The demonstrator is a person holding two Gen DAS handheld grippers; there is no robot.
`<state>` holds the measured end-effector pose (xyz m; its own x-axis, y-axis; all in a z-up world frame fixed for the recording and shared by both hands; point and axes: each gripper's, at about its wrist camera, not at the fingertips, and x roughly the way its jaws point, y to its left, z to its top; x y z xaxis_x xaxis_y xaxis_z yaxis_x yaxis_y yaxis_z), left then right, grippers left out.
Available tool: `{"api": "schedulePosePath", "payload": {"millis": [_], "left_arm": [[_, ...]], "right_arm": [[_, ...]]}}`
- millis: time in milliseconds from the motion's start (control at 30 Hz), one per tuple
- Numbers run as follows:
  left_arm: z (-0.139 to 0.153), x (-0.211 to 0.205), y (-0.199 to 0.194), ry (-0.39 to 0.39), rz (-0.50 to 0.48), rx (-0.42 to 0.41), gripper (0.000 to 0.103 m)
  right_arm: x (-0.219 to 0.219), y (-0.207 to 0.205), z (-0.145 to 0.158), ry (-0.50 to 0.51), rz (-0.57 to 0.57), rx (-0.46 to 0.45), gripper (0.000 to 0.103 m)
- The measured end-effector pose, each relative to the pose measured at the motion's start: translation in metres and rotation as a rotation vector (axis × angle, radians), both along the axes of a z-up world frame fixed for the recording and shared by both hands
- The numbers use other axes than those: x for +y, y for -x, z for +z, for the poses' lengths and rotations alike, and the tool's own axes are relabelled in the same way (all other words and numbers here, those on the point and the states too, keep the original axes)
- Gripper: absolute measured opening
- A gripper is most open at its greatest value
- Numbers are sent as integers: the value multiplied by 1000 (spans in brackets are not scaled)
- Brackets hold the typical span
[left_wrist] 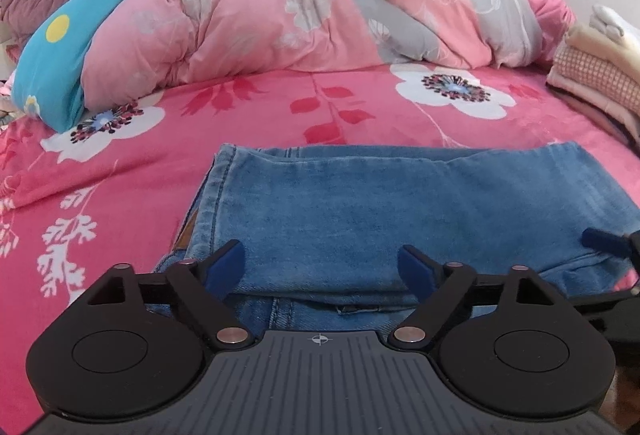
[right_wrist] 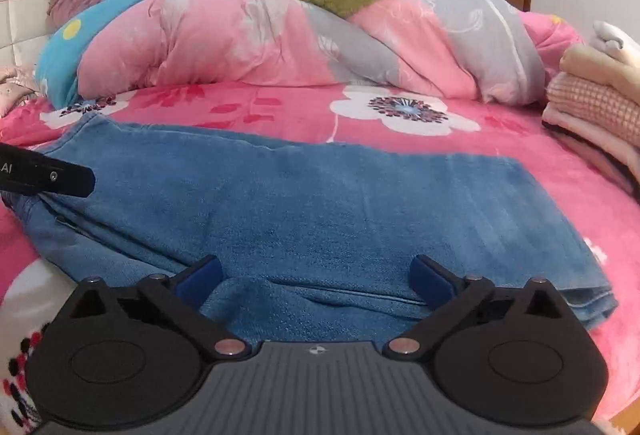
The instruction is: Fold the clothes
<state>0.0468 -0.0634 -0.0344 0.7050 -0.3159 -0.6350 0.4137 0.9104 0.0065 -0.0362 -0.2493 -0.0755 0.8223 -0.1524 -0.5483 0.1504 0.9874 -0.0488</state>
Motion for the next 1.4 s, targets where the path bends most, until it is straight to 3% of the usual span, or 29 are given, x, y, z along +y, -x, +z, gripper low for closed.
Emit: {"api": "schedulePosePath", "payload": {"millis": [67, 200, 367, 433, 567, 767, 1033, 1300, 1400], "left_arm": [[1, -2, 0, -14, 4, 0, 94], [2, -5, 3, -39, 16, -12, 97], [26, -10, 13, -10, 15, -120, 99], [32, -20, 11, -16, -2, -142, 100], [26, -40, -2, -28, -26, -124, 100], [-18, -47, -29, -102, 29, 27, 100], [-19, -43, -29, -91, 29, 11, 103], [-21, -44, -30, -93, 30, 9, 103], [-20, -45, -30, -94, 31, 8, 103]], "right_arm": [[-3, -2, 11, -15, -12, 11, 102], [-15, 2, 26, -28, -57, -94, 103], [-21, 0, -11, -8, -58, -80, 103], [-22, 0, -11, -10, -57, -81, 103], [-22, 0, -12, -13, -53, -88, 103], [-21, 7, -16, -11, -47, -115, 103], [-21, 8, -17, -10, -45, -134, 103], [-24, 11, 11, -27, -120, -208, 103], [-25, 6, -3, 1, -122, -181, 103]]}}
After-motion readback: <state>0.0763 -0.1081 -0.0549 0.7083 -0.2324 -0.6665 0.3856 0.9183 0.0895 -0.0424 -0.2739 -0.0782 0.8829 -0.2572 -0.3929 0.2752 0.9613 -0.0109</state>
